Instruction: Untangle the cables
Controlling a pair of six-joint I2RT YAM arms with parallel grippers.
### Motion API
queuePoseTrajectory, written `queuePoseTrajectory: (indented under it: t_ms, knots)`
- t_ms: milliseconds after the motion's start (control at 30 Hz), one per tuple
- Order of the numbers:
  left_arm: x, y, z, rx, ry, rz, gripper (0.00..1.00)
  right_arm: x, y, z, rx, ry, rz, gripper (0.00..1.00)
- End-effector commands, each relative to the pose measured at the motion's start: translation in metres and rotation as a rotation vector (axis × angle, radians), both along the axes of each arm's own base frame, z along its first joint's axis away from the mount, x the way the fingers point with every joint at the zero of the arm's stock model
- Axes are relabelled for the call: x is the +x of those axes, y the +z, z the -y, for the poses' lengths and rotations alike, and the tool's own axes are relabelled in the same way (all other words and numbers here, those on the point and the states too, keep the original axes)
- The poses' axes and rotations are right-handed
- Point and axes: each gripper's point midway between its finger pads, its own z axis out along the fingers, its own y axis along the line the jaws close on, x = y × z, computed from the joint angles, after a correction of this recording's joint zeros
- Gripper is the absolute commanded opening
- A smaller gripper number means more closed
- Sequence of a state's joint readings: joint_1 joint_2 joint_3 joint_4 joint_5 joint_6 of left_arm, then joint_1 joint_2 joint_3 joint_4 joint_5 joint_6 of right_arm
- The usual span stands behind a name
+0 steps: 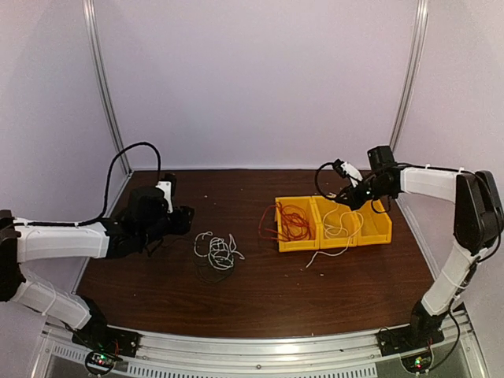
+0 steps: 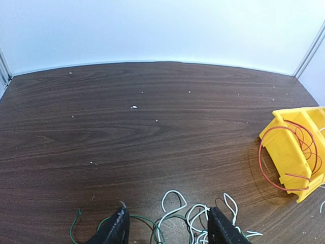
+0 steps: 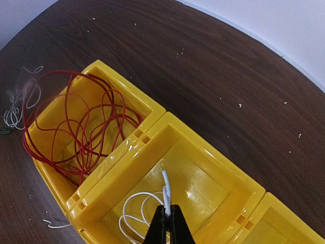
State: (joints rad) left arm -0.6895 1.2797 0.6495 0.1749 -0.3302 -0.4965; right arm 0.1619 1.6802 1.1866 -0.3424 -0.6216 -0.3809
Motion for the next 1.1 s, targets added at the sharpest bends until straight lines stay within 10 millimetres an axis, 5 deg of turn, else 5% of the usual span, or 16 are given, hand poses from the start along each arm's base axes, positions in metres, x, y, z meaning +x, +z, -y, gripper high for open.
queuePoseTrajectory:
  t_ms: [0, 200, 267, 500, 700, 867, 1067]
  knots:
    - [0.01, 0.013, 0.012, -0.021, -0.016, 0.054, 0.53, 0.001, -0.04, 0.004, -0.12, -0.032, -0.07, 0.0]
    - [0.012, 0.008, 0.014, -0.019, -0.022, 0.06, 0.53, 0.001, -0.067, 0.002, -0.235, -0.033, -0.125, 0.0]
    - [0.013, 0.006, 0.015, -0.015, -0.025, 0.058, 0.53, -0.001, -0.066, -0.002, -0.256, -0.026, -0.121, 0.12]
    - [0.015, 0.003, 0.018, -0.018, -0.032, 0.059, 0.53, -0.011, -0.016, 0.0, -0.279, -0.046, -0.05, 0.36]
    - [0.015, -0.003, 0.019, -0.012, -0.035, 0.052, 0.53, -0.04, 0.019, -0.001, -0.297, 0.025, 0.038, 0.42]
    - [0.016, -0.007, 0.023, -0.019, -0.047, 0.044, 0.53, -0.1, -0.016, -0.038, -0.379, 0.321, 0.054, 0.34]
    - [0.015, -0.009, 0.025, -0.023, -0.057, 0.036, 0.53, -0.124, -0.042, -0.067, -0.504, 0.509, 0.126, 0.29]
